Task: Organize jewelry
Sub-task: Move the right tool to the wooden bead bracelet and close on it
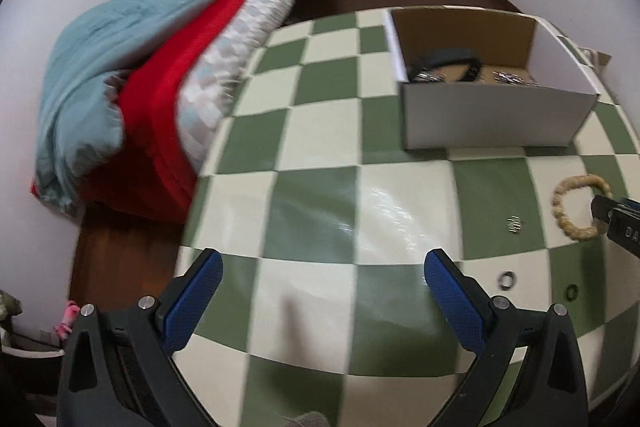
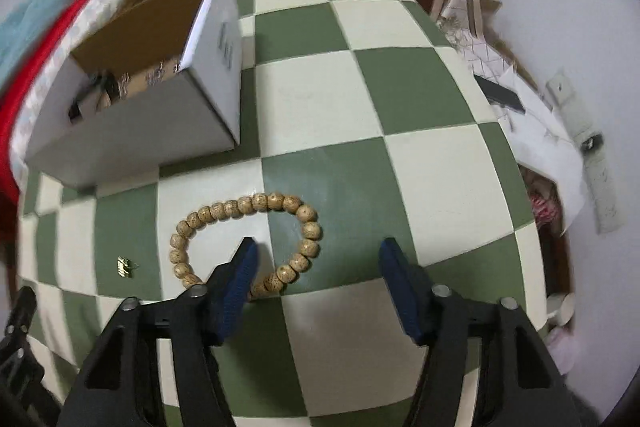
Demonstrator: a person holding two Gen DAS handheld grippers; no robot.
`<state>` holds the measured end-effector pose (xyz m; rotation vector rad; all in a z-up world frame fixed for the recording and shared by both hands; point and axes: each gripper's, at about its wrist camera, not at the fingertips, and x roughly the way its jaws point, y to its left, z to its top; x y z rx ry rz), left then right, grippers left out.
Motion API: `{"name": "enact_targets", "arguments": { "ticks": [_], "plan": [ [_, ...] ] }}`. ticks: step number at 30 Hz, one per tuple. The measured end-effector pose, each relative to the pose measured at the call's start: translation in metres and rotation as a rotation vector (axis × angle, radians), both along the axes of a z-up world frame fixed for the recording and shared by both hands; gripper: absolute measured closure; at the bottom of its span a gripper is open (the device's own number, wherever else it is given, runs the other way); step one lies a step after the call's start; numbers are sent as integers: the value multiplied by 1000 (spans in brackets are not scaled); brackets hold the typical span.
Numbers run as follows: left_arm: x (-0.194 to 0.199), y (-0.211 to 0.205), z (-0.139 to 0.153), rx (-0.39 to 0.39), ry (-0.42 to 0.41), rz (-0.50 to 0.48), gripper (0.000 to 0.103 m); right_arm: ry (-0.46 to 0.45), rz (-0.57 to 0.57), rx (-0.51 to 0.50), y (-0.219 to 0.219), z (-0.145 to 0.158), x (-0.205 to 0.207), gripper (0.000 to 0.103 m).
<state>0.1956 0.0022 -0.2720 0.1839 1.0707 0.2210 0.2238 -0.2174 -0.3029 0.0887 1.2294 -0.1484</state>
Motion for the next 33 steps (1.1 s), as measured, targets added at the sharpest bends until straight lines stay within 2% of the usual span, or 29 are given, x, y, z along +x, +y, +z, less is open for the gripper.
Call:
{"name": "enact_targets", "arguments": {
  "ticks": [1, 2, 5, 9, 14, 23, 24, 28, 31, 33],
  "plan": [
    [1, -3, -1, -20, 8, -8, 0, -13, 18, 3, 4, 3, -1, 75],
    [2, -7, -1, -30, 11, -14, 0, -16, 30, -8, 6, 5, -2, 93],
    [7, -23, 1, -75, 16, -53, 1, -5, 43, -15, 2, 6, -7, 94],
    [19, -49, -7, -130, 58, -113, 1, -7, -5, -3, -24, 8, -17, 93],
    [28, -79, -21, -121, 84, -161, 4, -9, -32, 11, -44, 5, -24, 93],
    [30, -90, -34, -129, 107, -189, 5, -21, -44, 41, -51, 3, -25, 93],
    [30, -91, -35, -133, 110, -191, 10, -23, -44, 42, -51, 3, -25, 93],
    [32, -90, -37, -164, 109, -193, 18, -24, -45, 45, -51, 3, -26, 93],
    [32, -91, -36, -200, 104, -204, 32, -24, -45, 44, -51, 3, -26, 93],
    [32, -92, -35, -225, 101, -210, 51, -24, -45, 43, -51, 3, -26, 93]
  ]
}}
